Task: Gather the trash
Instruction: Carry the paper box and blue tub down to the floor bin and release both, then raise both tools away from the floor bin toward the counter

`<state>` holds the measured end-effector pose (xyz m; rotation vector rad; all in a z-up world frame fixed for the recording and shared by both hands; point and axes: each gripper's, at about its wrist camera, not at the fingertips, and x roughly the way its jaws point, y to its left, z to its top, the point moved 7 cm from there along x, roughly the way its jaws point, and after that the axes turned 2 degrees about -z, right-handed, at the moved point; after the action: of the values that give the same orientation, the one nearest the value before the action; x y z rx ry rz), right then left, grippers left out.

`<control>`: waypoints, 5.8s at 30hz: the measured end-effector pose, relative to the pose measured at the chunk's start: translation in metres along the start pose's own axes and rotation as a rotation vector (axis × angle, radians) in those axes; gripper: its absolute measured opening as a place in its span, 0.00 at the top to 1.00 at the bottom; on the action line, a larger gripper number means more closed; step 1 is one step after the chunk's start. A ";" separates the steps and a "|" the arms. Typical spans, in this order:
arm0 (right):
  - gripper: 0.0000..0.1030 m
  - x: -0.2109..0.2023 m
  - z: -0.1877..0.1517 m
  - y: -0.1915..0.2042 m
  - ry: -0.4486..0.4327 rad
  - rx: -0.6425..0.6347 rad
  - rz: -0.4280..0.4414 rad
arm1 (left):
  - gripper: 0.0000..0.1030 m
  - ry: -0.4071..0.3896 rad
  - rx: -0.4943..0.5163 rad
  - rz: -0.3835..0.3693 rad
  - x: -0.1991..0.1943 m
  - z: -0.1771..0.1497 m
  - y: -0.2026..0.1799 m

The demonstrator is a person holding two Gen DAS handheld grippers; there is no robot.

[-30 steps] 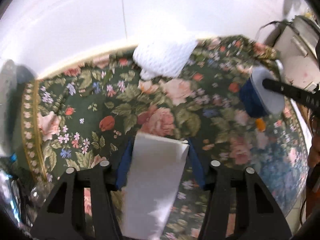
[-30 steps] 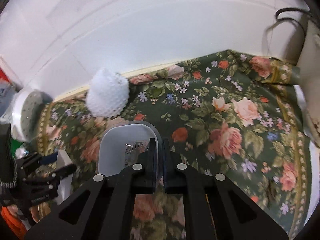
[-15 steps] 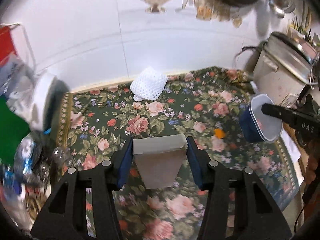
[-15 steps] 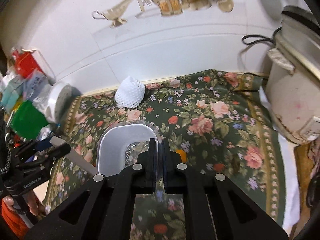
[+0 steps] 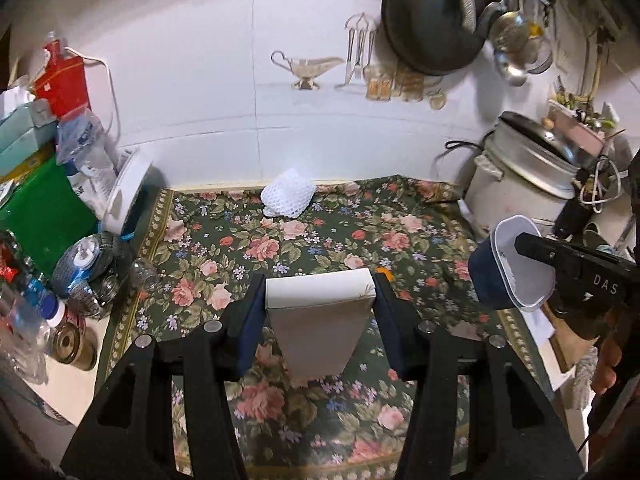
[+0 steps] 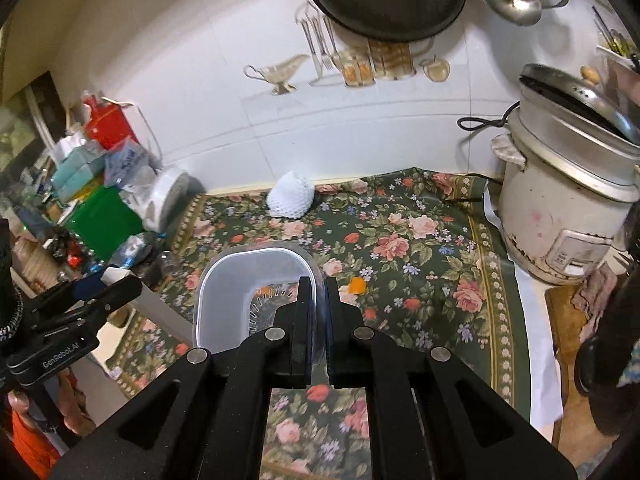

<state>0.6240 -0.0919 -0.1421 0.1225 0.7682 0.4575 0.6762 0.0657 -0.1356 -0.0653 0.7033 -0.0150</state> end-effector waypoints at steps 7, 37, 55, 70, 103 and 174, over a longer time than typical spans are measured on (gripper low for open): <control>0.95 -0.041 -0.024 0.026 -0.046 0.013 -0.012 | 0.51 -0.051 -0.036 -0.056 -0.048 -0.018 0.009; 0.95 -0.083 -0.220 0.132 0.138 0.116 -0.126 | 0.50 0.211 -0.002 -0.132 -0.128 -0.243 0.040; 0.95 0.035 -0.347 0.054 0.440 0.180 -0.170 | 0.50 0.417 -0.032 -0.109 -0.009 -0.360 0.017; 0.91 0.160 -0.438 0.028 0.635 0.074 -0.089 | 0.50 0.486 -0.231 0.013 0.067 -0.459 0.048; 0.72 0.064 -0.387 -0.020 0.501 0.158 -0.101 | 0.49 0.669 -0.274 -0.108 0.126 -0.487 -0.024; 0.45 -0.148 -0.148 0.048 -0.033 -0.129 -0.076 | 0.15 -0.115 -0.262 0.220 -0.198 -0.139 0.041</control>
<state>0.4114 -0.1233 -0.1404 -0.0195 0.7067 0.4309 0.4353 0.1060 -0.1163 -0.2379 0.5909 0.2901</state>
